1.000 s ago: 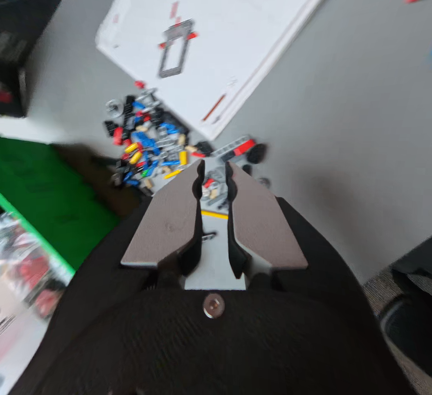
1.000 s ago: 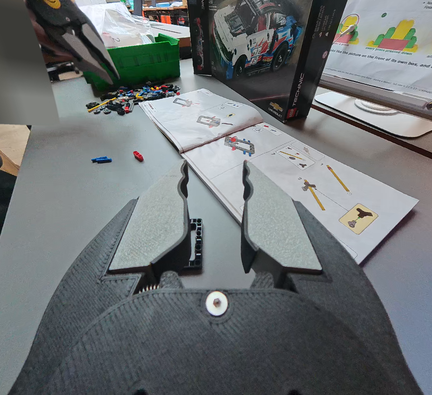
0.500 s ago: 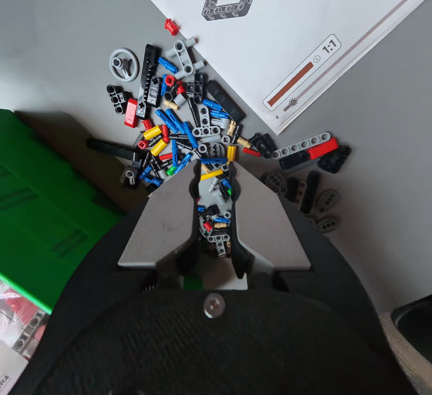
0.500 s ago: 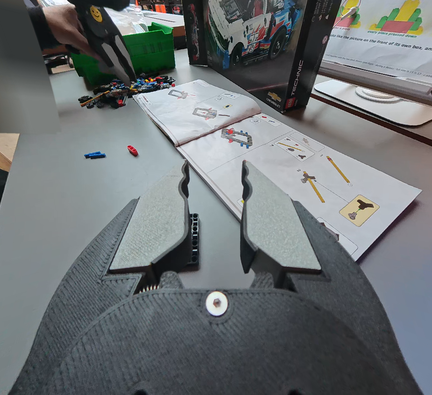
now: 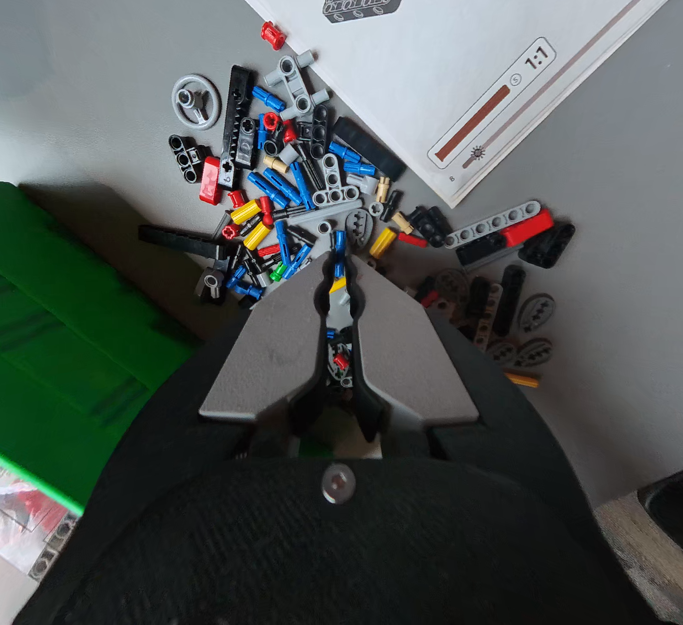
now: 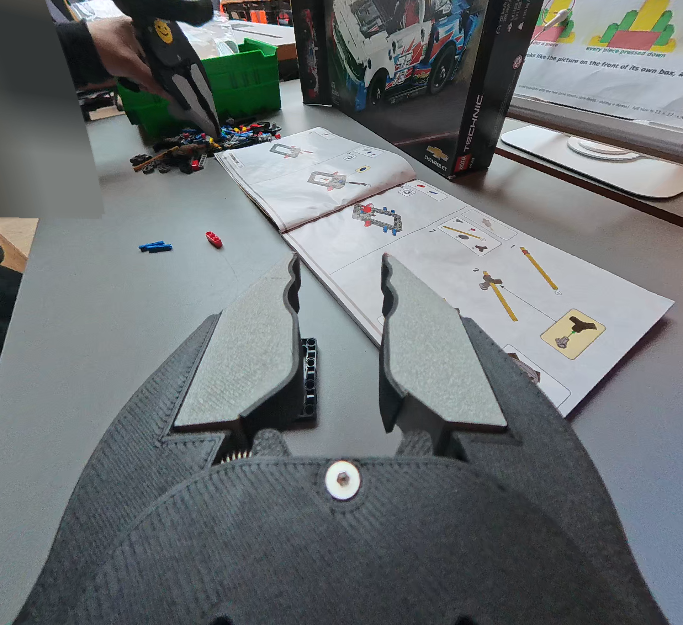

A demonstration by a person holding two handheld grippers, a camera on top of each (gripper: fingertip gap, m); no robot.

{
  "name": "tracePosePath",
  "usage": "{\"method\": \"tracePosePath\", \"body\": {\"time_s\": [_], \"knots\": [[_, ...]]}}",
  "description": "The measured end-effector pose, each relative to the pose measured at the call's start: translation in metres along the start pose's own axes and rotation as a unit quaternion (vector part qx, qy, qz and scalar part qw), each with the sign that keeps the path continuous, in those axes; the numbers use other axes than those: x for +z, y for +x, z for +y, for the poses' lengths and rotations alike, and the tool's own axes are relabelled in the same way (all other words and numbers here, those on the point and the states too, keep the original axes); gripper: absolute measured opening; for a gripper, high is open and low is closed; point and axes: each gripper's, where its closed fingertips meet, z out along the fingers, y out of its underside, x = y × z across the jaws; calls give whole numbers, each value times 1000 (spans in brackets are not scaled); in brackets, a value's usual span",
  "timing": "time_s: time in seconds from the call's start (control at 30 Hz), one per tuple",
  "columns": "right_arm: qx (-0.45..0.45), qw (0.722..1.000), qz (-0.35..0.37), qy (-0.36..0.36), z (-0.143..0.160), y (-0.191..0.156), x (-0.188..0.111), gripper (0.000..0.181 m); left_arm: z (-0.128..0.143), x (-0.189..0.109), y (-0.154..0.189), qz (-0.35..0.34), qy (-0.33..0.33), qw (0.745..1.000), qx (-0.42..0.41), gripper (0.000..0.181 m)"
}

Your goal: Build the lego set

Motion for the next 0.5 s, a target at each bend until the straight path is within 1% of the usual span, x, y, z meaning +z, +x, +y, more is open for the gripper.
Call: {"method": "tracePosePath", "body": {"time_s": [0.2, 0.4, 0.47, 0.5], "knots": [[-1, 1000, 0, 2, -1, 0, -1, 40, -3, -9, 3, 11, 24, 1000, -8, 3], [-1, 1000, -1, 1, -1, -1, -1, 40, -3, -16, 4, 1, 24, 1000, -2, 3], [-2, 1000, -2, 2, -1, -2, -1, 39, -10, -25, 14, 11, 45, 999, -2, 3], [-2, 1000, -3, 2, -1, -2, -1, 39, -17, -32, 25, 26, 63, 998, -2, 3]]}}
